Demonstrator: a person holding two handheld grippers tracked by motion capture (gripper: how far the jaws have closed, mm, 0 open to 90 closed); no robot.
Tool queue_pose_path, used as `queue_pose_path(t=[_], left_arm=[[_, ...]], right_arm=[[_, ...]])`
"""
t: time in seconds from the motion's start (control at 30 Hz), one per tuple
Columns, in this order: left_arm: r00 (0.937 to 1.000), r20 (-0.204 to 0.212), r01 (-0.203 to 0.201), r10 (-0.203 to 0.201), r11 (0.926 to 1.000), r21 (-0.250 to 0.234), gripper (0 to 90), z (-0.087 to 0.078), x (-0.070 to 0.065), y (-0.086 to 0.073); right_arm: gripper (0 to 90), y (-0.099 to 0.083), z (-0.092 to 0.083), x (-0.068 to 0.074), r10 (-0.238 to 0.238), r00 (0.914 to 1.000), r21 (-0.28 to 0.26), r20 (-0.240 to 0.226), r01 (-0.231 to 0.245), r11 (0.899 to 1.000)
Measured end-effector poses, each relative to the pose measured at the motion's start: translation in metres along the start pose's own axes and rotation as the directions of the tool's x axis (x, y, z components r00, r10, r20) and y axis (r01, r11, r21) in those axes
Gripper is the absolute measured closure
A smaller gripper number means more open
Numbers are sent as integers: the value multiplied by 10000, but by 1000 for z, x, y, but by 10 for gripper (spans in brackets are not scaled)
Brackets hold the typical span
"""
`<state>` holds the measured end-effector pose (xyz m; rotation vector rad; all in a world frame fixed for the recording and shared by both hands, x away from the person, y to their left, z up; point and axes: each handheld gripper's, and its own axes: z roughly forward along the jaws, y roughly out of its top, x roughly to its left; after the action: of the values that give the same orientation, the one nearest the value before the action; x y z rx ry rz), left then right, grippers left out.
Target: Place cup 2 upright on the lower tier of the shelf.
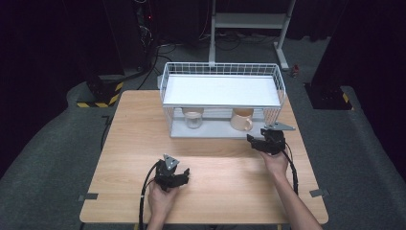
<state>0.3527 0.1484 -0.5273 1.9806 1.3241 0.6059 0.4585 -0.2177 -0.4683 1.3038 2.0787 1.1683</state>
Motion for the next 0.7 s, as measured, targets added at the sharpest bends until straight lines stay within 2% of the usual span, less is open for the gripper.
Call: queue_pose_path(t=[0.27, 0.7], left_arm=[[10000, -2, -14, 14, 10000, 8, 253, 0, 0, 0], [10000, 7, 62, -62, 10000, 10, 253, 0, -1, 0]], right_arm=[[322, -4, -16, -2, 62, 9996, -250, -273, -68, 9997], [328, -12, -38, -4, 68, 9990, -450, -434, -87, 9989]])
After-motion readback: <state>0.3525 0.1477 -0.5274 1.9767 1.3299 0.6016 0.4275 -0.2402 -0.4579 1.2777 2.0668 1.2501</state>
